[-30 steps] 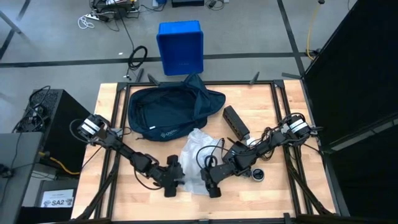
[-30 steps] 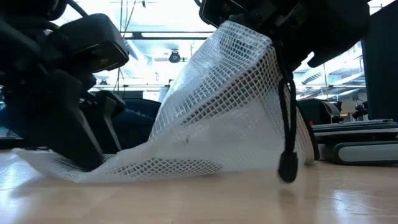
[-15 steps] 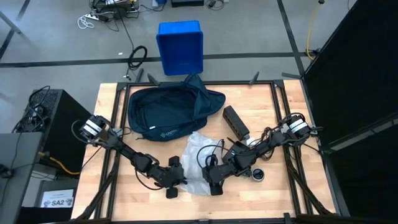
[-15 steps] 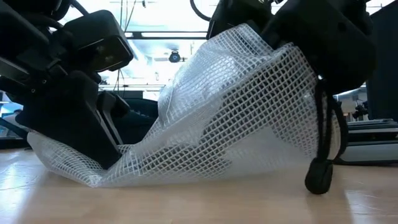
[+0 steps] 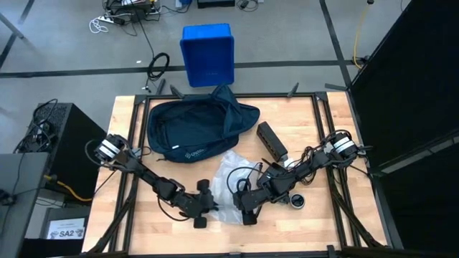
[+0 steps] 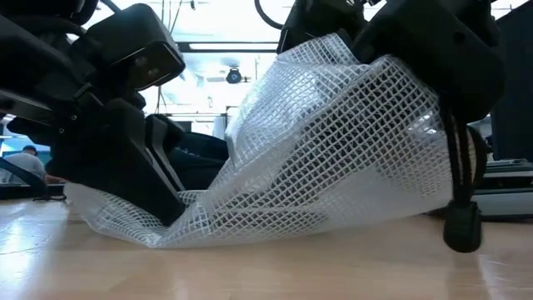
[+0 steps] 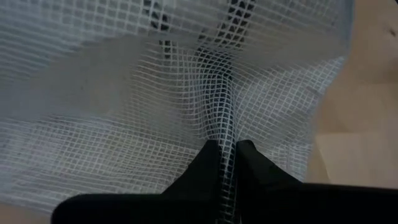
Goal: Unpack backpack
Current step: Remove the black pen from the white mesh envelope
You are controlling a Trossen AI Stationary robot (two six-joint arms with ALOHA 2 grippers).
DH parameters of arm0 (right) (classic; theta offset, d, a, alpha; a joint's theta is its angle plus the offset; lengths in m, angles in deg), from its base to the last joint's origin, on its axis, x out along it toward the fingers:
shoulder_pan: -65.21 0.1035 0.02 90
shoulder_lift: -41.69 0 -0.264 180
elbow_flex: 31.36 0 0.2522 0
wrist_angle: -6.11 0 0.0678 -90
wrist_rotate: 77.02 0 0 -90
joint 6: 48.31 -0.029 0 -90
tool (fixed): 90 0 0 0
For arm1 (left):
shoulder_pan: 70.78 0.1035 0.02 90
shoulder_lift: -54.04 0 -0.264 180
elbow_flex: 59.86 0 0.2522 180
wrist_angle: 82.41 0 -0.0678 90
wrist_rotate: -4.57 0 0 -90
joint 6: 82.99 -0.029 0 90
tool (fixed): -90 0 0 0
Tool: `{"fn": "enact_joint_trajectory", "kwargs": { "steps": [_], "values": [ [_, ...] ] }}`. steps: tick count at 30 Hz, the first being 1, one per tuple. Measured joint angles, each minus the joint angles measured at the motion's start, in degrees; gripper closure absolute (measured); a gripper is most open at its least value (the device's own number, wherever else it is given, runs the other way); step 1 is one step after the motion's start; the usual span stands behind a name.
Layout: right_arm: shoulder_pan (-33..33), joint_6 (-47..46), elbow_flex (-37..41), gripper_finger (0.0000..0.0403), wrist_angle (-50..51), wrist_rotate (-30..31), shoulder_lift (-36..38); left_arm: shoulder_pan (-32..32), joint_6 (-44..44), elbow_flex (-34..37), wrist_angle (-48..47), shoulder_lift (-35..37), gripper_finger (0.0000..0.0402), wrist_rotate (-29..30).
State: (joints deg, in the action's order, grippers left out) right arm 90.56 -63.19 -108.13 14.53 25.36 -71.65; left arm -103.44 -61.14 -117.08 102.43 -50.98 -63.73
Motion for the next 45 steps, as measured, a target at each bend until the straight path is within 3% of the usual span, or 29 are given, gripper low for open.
{"fn": "enact_joint_trajectory", "kwargs": {
  "steps": [20,25,31,40,45],
  "values": [
    [-0.5,0.0,0.0,0.0274,0.5,0.2,0.0,-0.3,-5.3,-1.6,1.0,3.0,0.0401,6.0],
    [-1.0,0.0,0.0,0.0315,-0.3,-0.2,0.0,-0.6,-6.2,-1.6,0.3,3.7,0.0401,6.5],
    [-1.1,1.2,0.0,0.0364,-3.8,-2.8,0.0,-0.8,-2.2,-1.9,-5.3,3.9,0.0401,4.5],
    [-1.2,1.5,0.0,0.0347,-5.5,-4.0,-0.1,-0.8,-2.7,-1.8,-5.3,3.9,0.0401,1.4],
    [-1.5,1.5,0.0,0.0389,-4.3,-4.7,-0.1,-0.8,-2.3,-1.8,-5.1,3.9,0.0401,1.2]
  ]
}}
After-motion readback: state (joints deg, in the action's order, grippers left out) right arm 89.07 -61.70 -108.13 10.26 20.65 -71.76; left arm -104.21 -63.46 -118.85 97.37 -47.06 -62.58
